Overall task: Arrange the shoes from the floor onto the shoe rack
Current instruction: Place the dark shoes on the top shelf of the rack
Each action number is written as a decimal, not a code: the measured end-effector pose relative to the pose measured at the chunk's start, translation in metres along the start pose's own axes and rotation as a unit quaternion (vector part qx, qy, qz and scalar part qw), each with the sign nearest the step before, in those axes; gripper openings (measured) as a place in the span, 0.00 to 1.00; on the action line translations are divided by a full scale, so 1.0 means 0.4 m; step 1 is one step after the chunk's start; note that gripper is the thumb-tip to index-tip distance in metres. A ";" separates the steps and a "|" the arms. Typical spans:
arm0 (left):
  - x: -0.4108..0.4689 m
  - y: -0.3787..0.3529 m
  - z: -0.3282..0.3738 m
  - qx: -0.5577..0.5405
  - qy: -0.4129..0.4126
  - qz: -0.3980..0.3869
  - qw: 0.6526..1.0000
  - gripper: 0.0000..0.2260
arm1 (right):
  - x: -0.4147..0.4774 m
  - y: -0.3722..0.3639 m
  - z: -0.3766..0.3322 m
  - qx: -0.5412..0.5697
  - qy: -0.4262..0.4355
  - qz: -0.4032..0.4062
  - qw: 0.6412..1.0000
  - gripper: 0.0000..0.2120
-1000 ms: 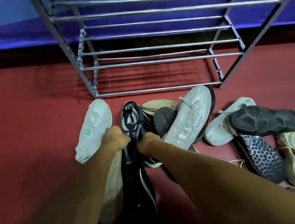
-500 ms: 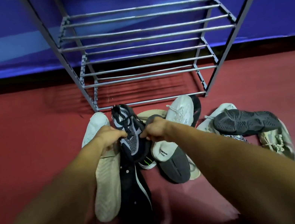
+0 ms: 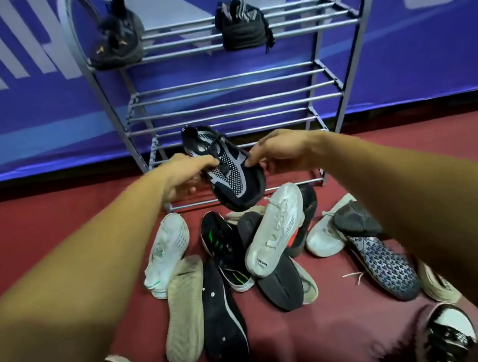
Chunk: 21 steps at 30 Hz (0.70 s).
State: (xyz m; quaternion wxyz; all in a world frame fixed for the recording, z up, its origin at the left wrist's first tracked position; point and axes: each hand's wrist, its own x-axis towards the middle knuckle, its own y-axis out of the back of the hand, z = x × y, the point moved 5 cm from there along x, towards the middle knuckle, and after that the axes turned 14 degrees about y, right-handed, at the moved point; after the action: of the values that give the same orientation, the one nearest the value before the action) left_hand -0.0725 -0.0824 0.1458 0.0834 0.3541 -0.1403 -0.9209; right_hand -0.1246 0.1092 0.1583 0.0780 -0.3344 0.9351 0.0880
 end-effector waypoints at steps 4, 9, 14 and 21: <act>-0.040 0.038 0.068 -0.093 -0.022 0.023 0.995 0.09 | -0.039 0.041 -0.081 0.011 0.050 -0.003 0.999 0.10; -0.079 0.053 0.108 -0.230 -0.019 -0.007 0.973 0.08 | -0.065 0.077 -0.126 0.069 0.088 -0.022 0.994 0.11; -0.090 0.072 0.145 -0.294 -0.018 -0.014 0.956 0.12 | -0.064 0.101 -0.155 0.086 0.093 -0.036 0.991 0.06; -0.110 0.099 0.217 -0.342 -0.055 0.010 0.938 0.06 | -0.055 0.073 -0.175 0.076 0.119 0.043 0.989 0.03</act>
State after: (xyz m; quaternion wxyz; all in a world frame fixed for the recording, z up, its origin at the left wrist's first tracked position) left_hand -0.0968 -0.0913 0.2478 0.2005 0.2514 0.1758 -0.9304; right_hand -0.1326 0.1297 0.2344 -0.0128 -0.2952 0.9551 -0.0203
